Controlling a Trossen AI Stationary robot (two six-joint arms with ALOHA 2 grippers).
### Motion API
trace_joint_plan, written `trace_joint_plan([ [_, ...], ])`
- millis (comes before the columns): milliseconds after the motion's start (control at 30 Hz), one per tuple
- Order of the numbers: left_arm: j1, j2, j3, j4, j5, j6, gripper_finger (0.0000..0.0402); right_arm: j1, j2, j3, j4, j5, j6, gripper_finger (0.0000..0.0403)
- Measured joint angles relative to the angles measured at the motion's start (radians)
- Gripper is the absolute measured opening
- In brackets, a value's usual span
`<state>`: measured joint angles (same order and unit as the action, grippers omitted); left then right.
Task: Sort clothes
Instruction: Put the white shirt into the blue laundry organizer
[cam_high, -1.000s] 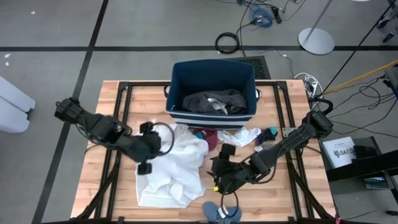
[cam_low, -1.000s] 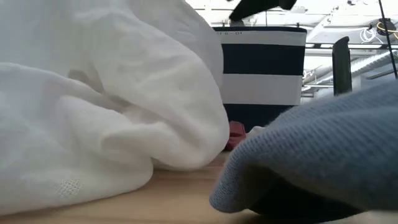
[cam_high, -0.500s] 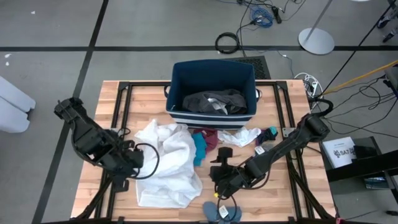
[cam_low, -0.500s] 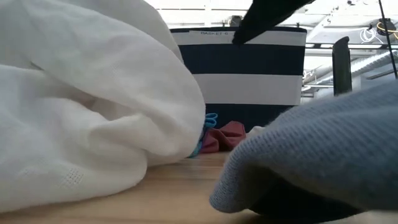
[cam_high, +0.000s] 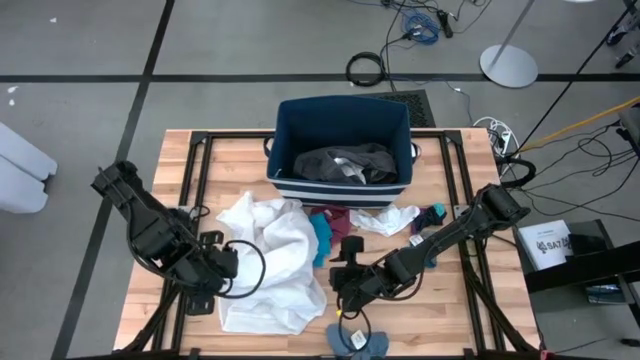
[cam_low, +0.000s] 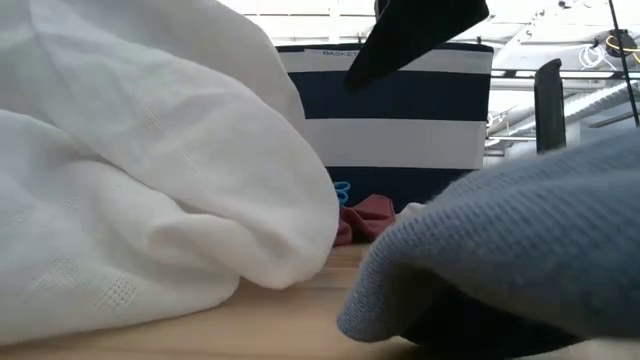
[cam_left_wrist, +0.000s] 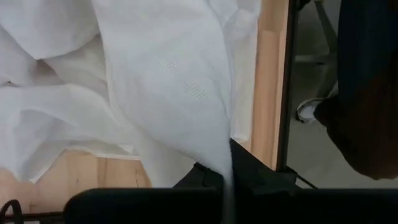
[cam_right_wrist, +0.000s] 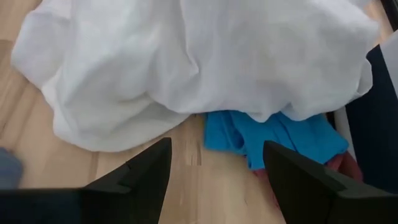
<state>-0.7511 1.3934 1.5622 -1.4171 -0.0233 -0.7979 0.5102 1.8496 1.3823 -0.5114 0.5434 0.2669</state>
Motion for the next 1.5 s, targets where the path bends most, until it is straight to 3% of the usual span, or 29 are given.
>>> trace_joint_plan([
  [233, -0.038, -0.007, -0.185, 0.16, -0.047, 0.037, 0.0, 0.002, 0.0, 0.0, -0.017, 0.0, 0.016, 0.024],
  [300, -0.052, -0.033, -0.249, 0.192, -0.084, -0.007, 0.0, 0.002, 0.0, 0.0, -0.018, 0.0, 0.016, 0.024],
  [467, -0.07, -0.125, -0.427, 0.481, -0.094, -0.104, 0.0, 0.002, 0.0, 0.0, -0.019, 0.0, 0.013, 0.024],
  [600, -0.075, -0.13, -0.497, 0.517, -0.084, -0.28, 0.0018, 0.002, 0.0, 0.0, -0.021, 0.0, 0.013, 0.024],
  [900, -0.107, -0.103, -0.513, 0.529, 0.057, -0.326, 0.0122, 0.002, -0.001, 0.0, -0.021, 0.0, 0.013, 0.024],
  [1100, -0.085, -0.153, -0.513, 0.621, 0.074, -0.333, 0.018, 0.002, -0.001, 0.0, -0.025, 0.0, 0.013, 0.024],
  [1200, -0.071, -0.177, -0.512, 0.705, 0.025, -0.239, 0.0187, 0.002, -0.001, 0.0, -0.025, 0.0, 0.017, 0.024],
  [1367, -0.027, -0.187, -0.511, 0.726, -0.174, -0.182, 0.0188, 0.002, -0.001, 0.0, -0.029, 0.0, 0.034, 0.024],
  [1433, -0.002, -0.187, -0.511, 0.697, -0.171, -0.163, 0.0188, 0.002, -0.001, 0.0, -0.033, 0.0, 0.035, 0.024],
  [1500, 0.015, -0.188, -0.501, 0.625, -0.095, -0.168, 0.0189, 0.002, -0.002, 0.0, -0.04, 0.0, 0.039, 0.024],
])
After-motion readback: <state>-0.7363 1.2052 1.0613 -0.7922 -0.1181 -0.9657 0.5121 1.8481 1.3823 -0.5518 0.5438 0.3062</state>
